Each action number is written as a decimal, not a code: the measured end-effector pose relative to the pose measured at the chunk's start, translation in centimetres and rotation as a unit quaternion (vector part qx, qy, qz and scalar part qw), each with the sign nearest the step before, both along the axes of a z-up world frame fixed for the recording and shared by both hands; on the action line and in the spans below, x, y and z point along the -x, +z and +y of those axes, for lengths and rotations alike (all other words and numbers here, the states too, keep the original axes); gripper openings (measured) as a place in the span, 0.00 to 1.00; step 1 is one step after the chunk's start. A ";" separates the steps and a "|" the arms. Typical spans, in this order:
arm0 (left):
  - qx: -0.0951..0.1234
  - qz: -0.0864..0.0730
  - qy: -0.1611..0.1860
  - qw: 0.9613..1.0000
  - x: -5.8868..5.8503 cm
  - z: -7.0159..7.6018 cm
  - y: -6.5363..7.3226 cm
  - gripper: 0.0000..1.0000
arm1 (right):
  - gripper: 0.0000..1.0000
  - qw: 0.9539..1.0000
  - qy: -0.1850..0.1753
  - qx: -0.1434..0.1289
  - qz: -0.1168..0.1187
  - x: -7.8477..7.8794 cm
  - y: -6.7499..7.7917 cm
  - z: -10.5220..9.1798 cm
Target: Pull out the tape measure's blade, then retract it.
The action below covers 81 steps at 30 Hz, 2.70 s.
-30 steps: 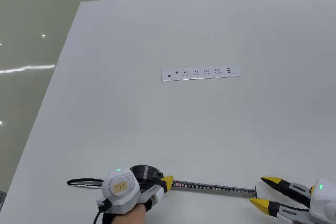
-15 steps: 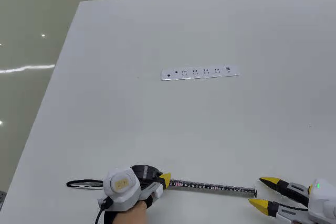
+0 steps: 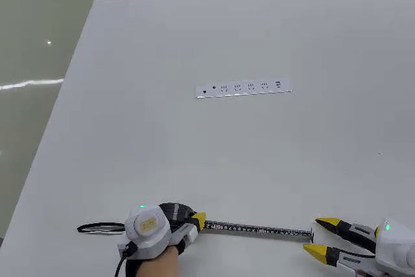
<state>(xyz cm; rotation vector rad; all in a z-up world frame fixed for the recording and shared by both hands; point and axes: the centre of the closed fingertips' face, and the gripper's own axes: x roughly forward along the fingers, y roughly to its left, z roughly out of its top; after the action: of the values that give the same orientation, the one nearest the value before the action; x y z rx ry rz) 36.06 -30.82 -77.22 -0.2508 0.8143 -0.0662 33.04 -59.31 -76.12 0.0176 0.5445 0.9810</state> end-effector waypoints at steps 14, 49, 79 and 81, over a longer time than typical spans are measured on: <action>-0.009 0.002 -0.001 1.000 0.0 0.0 -0.1 0.71 | 0.40 1.000 0.006 -0.002 0.006 0.2 -0.2 0.3; -0.011 0.002 -0.004 1.000 0.0 0.0 -0.2 0.71 | 0.17 0.998 0.014 -0.043 0.047 0.0 -0.8 0.6; -0.015 0.002 -0.007 1.000 0.0 0.0 -0.3 0.71 | 0.14 0.998 0.021 -0.046 0.030 0.1 -1.2 0.7; -0.016 0.002 -0.008 1.000 0.0 0.0 -0.3 0.71 | 0.13 0.999 0.023 -0.043 0.020 0.1 -1.2 0.7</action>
<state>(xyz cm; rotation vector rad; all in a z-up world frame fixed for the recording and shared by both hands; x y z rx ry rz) 36.03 -30.81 -77.48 -0.2152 0.8204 -0.0675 32.91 -58.58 -77.28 0.1029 0.5416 1.0497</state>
